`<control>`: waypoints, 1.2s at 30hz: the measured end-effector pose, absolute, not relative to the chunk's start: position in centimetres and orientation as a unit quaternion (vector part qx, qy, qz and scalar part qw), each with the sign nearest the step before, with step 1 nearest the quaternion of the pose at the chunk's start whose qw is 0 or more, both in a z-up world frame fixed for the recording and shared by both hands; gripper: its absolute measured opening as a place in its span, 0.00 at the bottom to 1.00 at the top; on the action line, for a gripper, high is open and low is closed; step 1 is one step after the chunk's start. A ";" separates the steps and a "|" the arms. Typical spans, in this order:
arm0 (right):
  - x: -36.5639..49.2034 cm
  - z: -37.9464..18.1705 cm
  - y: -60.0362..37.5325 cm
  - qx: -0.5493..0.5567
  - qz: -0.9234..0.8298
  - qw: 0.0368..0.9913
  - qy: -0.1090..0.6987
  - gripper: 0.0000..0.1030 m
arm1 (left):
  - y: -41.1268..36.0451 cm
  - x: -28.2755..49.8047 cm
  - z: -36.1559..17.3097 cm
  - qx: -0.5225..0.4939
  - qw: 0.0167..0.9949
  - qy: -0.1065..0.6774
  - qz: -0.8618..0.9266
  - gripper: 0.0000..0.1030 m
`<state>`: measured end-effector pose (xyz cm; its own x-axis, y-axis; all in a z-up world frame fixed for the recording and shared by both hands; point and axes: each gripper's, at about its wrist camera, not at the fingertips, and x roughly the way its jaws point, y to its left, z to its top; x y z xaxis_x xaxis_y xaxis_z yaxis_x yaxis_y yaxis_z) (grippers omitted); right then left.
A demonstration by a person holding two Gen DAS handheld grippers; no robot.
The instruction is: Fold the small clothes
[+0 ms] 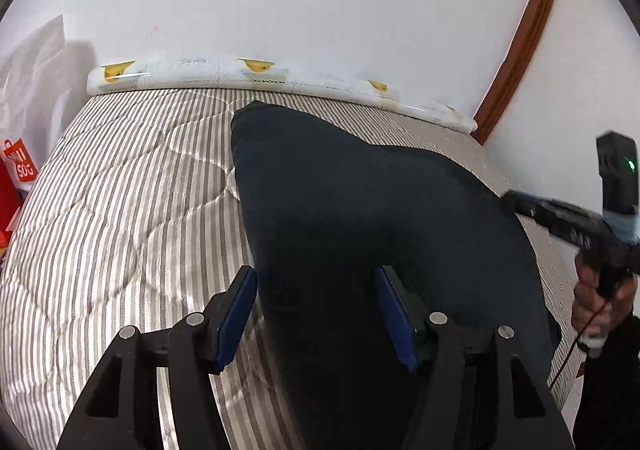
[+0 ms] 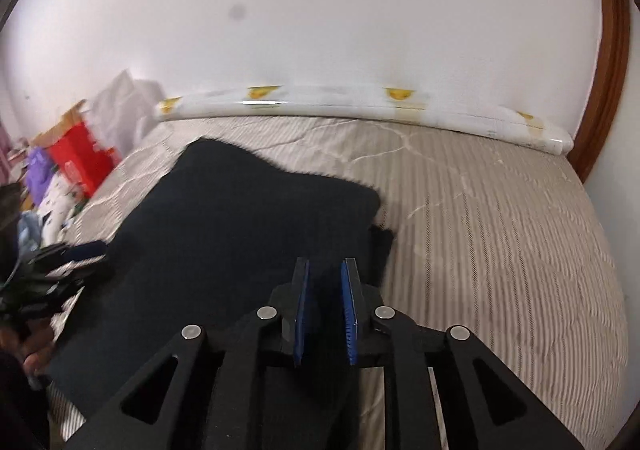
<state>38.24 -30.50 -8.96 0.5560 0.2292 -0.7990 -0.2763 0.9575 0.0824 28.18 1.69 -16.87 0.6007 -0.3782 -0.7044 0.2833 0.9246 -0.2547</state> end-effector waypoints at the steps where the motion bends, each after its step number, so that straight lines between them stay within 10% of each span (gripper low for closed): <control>1: 37.6 -9.4 -30.1 -0.033 0.144 0.878 0.455 0.19 | 1.7 27.8 -16.8 -0.058 0.893 0.407 -0.184 0.58; 36: 24.1 -11.4 -32.8 -0.047 0.039 0.888 0.456 0.27 | 1.8 16.5 -17.8 -0.025 0.891 0.431 -0.138 0.68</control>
